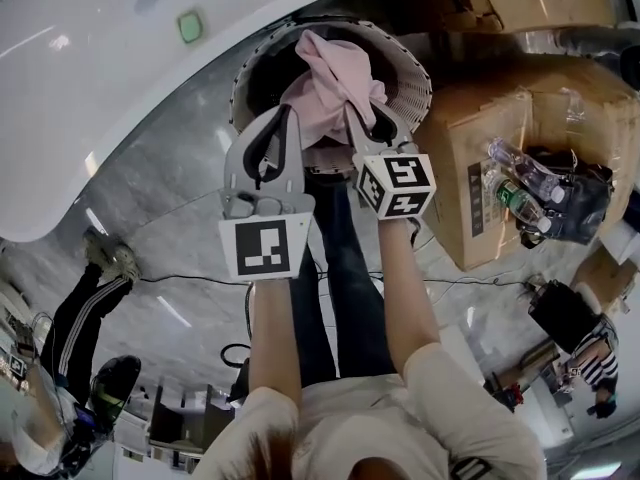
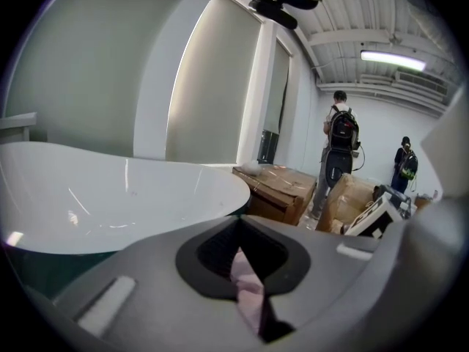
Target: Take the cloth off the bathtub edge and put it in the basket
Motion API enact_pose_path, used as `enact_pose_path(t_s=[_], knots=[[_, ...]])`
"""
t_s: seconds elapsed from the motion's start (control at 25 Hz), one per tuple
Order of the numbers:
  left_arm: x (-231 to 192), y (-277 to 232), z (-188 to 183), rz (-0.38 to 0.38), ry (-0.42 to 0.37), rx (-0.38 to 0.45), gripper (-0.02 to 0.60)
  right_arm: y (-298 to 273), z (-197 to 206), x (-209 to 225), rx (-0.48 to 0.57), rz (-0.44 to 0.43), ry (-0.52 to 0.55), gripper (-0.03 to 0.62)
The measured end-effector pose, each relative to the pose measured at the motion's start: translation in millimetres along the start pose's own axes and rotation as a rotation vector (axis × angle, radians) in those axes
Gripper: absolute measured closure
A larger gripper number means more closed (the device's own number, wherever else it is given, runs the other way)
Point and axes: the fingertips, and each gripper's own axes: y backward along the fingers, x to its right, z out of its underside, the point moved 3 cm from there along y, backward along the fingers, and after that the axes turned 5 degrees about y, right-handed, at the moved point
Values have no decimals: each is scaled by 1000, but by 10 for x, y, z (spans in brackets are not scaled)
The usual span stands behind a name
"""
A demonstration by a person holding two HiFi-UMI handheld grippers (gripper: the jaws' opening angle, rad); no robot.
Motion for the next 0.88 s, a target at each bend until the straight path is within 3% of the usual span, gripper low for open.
enact_pose_path(t_s=[0.88], knots=[[-235,-334,489,-22,71,-58,537,-1004,1148,330,-269,17,15,514]])
